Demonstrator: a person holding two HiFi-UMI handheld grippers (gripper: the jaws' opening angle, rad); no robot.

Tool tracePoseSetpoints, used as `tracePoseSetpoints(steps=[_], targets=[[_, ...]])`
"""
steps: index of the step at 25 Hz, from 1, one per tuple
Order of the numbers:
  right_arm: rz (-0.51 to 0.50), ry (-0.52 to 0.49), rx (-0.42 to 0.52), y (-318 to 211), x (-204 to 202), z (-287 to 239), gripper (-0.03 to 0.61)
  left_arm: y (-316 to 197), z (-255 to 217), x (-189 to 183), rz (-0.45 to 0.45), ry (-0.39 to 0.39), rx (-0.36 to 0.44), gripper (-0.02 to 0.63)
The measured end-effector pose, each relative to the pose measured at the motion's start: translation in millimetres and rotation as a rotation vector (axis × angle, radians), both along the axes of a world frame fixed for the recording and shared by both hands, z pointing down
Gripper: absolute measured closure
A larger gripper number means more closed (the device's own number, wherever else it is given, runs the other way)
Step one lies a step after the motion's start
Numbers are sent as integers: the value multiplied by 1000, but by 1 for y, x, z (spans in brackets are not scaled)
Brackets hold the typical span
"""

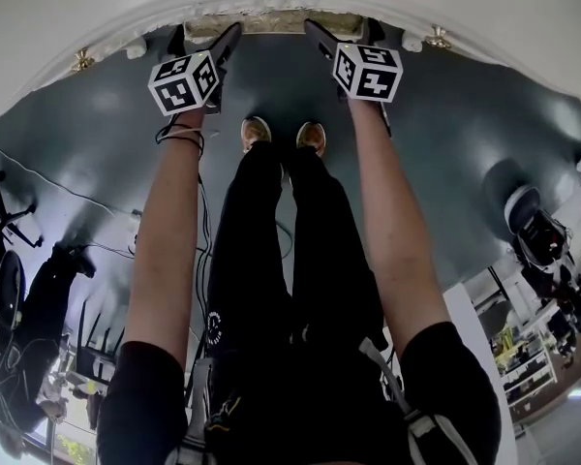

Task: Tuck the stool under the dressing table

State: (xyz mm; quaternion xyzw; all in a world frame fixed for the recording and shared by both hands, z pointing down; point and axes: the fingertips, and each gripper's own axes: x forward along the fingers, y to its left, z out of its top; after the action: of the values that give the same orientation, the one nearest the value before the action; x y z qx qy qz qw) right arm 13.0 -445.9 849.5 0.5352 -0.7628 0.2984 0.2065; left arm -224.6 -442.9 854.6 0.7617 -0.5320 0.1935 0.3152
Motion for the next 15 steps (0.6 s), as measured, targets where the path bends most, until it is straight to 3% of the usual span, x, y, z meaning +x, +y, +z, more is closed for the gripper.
tracePoseSetpoints(steps=[8, 15], targets=[[-9, 22, -18, 30, 3, -52, -2, 31, -48, 7, 16, -7, -25, 97], [-53, 35, -4, 77, -4, -135, 0, 69, -126, 11, 38, 0, -6, 97]])
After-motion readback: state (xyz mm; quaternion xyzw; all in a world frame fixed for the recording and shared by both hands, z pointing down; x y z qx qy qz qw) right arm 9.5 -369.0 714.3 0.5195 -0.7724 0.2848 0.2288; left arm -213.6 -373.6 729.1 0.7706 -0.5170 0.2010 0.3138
